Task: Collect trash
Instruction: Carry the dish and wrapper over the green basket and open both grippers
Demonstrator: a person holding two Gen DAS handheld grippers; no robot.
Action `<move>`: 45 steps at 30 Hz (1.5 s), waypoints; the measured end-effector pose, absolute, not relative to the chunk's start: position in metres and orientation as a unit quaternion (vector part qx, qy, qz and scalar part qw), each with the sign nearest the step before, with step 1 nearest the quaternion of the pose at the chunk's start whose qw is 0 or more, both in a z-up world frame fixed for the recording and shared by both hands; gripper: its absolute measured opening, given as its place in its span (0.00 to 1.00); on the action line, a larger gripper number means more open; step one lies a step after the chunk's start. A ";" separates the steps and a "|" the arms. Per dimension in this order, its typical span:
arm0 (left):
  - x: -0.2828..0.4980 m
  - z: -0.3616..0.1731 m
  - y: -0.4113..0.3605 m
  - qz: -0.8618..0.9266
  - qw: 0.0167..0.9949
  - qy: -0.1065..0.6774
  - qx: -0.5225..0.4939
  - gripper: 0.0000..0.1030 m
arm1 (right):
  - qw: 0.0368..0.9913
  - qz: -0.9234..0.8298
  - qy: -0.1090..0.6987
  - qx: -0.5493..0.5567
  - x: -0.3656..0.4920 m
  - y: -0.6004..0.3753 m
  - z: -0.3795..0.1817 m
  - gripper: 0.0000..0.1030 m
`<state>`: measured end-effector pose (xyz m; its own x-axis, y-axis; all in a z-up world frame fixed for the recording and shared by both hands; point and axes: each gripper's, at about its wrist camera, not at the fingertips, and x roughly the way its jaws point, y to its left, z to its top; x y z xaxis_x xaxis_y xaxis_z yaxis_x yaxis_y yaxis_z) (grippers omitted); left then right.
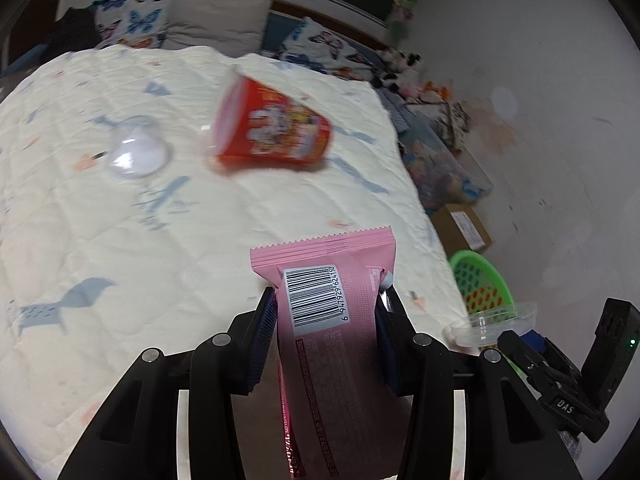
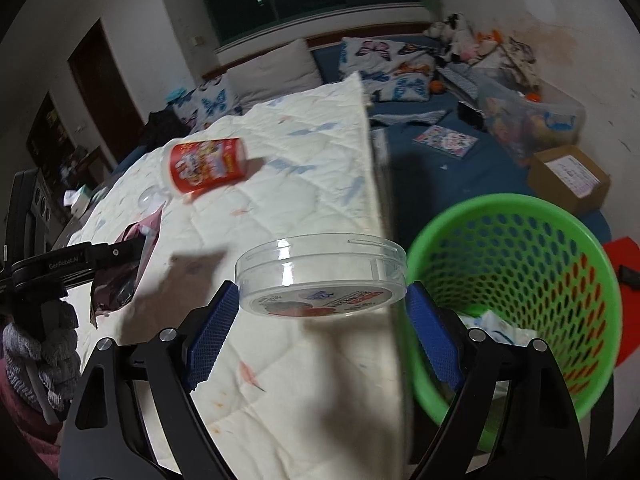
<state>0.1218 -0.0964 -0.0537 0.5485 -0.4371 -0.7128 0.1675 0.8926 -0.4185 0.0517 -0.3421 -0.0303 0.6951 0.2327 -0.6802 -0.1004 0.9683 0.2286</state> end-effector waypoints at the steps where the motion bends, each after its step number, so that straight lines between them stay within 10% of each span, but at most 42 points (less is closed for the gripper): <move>1: 0.122 -0.052 -0.102 -0.180 0.867 0.441 -0.149 0.43 | 0.917 0.084 0.379 0.088 0.049 -0.347 -0.030 0.82; 37: 0.139 -0.042 -0.335 -0.363 0.816 0.450 0.002 0.44 | 0.912 -0.100 0.355 0.178 -0.017 -0.498 -0.034 0.88; 45: 0.135 -0.052 -0.347 -0.379 0.805 0.456 0.009 0.66 | 0.915 -0.106 0.343 0.182 -0.032 -0.499 -0.027 0.88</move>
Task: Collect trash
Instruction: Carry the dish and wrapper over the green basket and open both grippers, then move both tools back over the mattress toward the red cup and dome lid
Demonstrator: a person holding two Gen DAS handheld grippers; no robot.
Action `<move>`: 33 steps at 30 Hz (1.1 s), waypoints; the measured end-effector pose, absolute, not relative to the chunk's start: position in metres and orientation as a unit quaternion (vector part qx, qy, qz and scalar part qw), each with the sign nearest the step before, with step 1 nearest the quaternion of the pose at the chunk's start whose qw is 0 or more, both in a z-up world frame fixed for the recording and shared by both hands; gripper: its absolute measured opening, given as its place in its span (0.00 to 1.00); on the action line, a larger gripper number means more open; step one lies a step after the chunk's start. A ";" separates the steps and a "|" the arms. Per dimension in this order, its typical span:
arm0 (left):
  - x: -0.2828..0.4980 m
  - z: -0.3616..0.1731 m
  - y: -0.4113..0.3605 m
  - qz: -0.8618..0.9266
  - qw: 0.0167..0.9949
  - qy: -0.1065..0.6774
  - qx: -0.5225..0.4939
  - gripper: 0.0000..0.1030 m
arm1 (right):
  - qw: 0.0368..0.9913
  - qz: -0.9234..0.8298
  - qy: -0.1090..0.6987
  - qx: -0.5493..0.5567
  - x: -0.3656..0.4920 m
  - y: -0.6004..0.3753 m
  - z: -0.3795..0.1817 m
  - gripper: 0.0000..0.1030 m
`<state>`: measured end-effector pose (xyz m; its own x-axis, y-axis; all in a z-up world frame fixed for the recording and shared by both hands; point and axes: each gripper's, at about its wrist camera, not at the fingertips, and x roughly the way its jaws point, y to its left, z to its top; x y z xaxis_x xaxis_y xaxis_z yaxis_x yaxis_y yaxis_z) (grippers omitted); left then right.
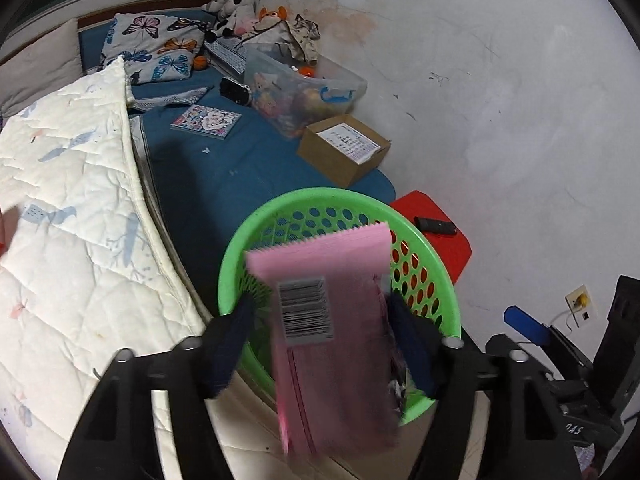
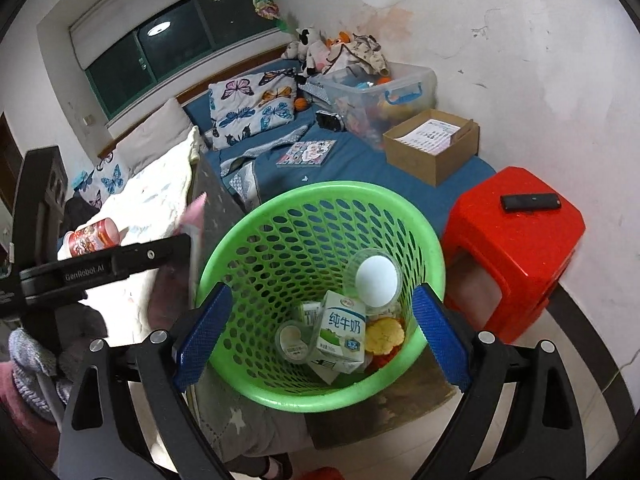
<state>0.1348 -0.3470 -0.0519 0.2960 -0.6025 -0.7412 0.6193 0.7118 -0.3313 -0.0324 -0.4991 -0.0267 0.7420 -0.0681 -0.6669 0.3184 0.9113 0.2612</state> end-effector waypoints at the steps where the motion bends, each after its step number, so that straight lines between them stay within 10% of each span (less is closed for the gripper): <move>1: 0.134 -0.053 -0.347 -0.381 0.804 0.456 0.009 0.66 | 0.915 -0.106 0.342 0.183 -0.033 -0.499 -0.026 0.88; 33: 0.148 -0.040 -0.110 -0.154 0.894 0.417 -0.063 0.71 | 0.921 0.083 0.367 0.105 0.075 -0.349 -0.004 0.91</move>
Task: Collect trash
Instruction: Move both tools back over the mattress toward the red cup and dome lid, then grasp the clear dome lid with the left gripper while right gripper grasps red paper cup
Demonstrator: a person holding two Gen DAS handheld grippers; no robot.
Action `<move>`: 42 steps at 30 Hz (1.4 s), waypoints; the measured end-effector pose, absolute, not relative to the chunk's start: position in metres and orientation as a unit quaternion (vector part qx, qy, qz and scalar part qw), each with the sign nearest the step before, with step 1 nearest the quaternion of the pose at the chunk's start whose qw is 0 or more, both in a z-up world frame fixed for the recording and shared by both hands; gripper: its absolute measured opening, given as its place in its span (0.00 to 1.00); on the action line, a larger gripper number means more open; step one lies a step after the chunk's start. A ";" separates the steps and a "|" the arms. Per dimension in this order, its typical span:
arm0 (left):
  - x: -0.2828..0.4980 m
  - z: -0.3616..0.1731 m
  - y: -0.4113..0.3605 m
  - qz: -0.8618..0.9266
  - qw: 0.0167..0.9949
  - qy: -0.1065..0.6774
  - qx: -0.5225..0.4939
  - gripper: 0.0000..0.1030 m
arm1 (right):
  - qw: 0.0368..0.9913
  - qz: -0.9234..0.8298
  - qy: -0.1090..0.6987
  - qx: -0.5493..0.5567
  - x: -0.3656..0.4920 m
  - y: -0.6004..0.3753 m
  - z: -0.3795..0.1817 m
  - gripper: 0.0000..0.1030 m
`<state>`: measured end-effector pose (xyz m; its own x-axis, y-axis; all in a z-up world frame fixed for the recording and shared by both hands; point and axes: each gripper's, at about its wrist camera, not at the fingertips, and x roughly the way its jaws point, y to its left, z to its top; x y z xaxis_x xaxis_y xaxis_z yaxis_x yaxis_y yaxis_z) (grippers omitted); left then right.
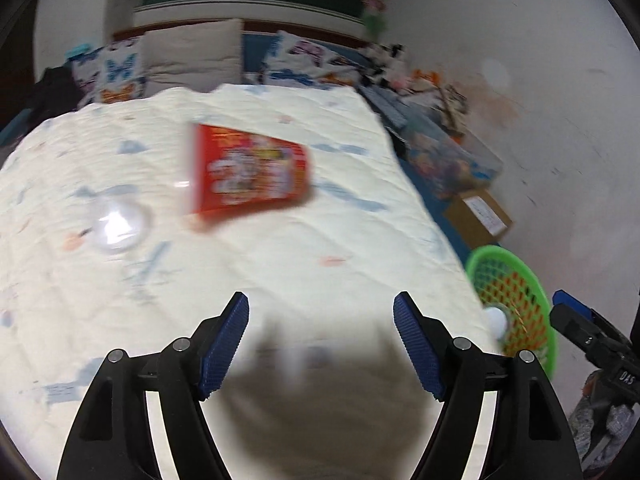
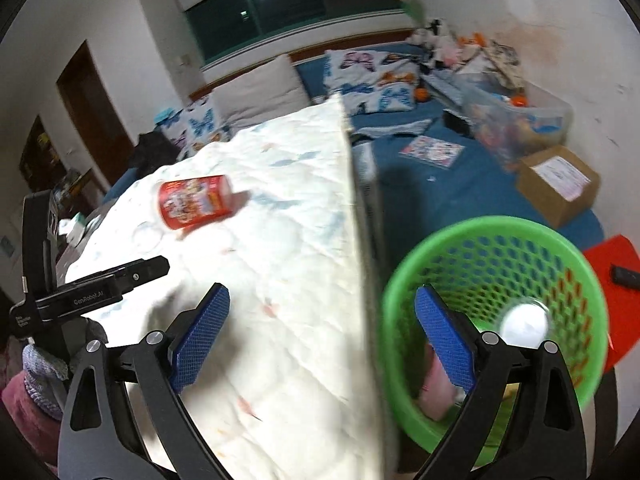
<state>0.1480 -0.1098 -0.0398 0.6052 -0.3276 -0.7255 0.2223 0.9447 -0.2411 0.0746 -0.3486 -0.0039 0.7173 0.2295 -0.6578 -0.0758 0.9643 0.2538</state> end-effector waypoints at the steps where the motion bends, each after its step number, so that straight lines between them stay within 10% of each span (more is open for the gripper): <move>1: 0.148 -0.041 -0.099 -0.144 0.894 0.418 -0.069 0.71 | 0.920 0.089 0.367 0.100 0.079 -0.341 -0.004 0.91; 42: 0.221 -0.069 0.033 -0.043 0.899 0.432 -0.061 0.82 | 0.891 0.204 0.404 0.048 0.161 -0.214 -0.014 0.91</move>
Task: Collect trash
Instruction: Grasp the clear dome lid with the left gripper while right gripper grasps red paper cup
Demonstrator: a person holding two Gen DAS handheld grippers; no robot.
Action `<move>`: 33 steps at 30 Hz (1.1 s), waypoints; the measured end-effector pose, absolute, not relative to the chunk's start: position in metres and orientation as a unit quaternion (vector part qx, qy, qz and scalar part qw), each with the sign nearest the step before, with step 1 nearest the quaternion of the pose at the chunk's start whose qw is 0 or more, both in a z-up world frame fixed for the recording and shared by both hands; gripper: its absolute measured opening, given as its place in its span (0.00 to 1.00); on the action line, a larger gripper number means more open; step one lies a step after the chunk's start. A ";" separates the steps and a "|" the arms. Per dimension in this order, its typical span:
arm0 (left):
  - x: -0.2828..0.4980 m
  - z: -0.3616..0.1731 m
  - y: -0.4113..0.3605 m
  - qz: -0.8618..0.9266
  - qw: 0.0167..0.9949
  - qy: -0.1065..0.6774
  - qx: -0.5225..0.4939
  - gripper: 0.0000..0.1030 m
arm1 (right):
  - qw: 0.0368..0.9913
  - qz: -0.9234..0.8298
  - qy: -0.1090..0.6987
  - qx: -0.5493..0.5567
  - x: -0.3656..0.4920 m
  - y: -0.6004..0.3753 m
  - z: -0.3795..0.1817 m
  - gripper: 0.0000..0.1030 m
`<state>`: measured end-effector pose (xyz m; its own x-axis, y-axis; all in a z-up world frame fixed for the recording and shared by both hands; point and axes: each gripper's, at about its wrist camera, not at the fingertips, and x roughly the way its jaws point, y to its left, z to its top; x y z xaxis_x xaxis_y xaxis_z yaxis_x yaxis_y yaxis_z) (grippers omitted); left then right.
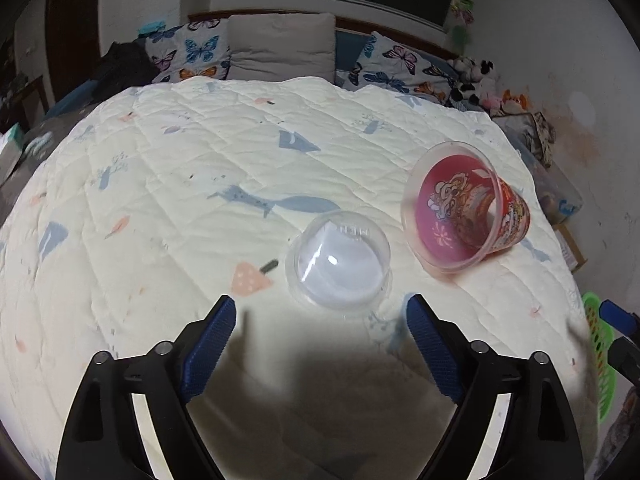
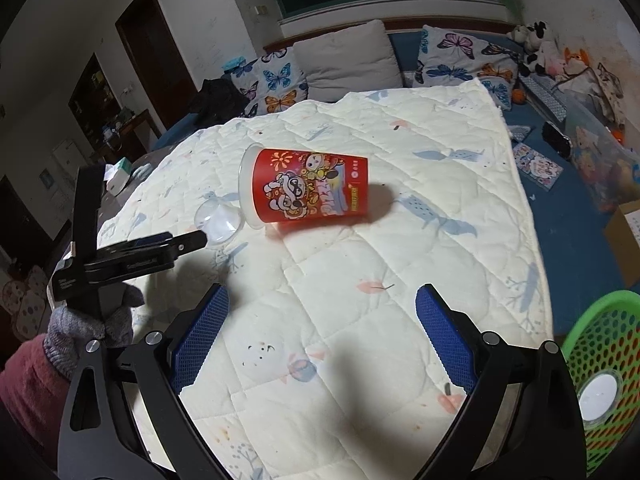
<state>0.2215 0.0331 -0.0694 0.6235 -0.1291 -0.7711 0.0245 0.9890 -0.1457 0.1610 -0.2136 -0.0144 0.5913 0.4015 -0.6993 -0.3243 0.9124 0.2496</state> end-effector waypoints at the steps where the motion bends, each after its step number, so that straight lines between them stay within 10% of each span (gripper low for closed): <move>1: 0.224 -0.070 0.032 -0.048 0.899 0.432 -0.055 0.83 | 0.890 0.204 0.406 0.046 0.162 -0.212 -0.015 0.91; 9: 0.251 -0.076 0.026 -0.059 0.897 0.436 -0.025 0.84 | 0.886 0.206 0.412 0.044 0.174 -0.201 -0.018 0.91; 17: 0.264 -0.083 0.023 -0.090 0.896 0.435 -0.020 0.61 | 0.888 0.200 0.411 0.044 0.186 -0.188 -0.016 0.91; 33: 0.245 -0.066 0.062 -0.080 0.909 0.406 -0.043 0.60 | 0.913 0.113 0.392 0.023 0.232 -0.127 -0.012 0.91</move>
<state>0.2452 0.0616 -0.0657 0.6569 -0.1810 -0.7320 0.1112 0.9834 -0.1434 0.2325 -0.1275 -0.0116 0.6675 0.2236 -0.7102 -0.1874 0.9736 0.1304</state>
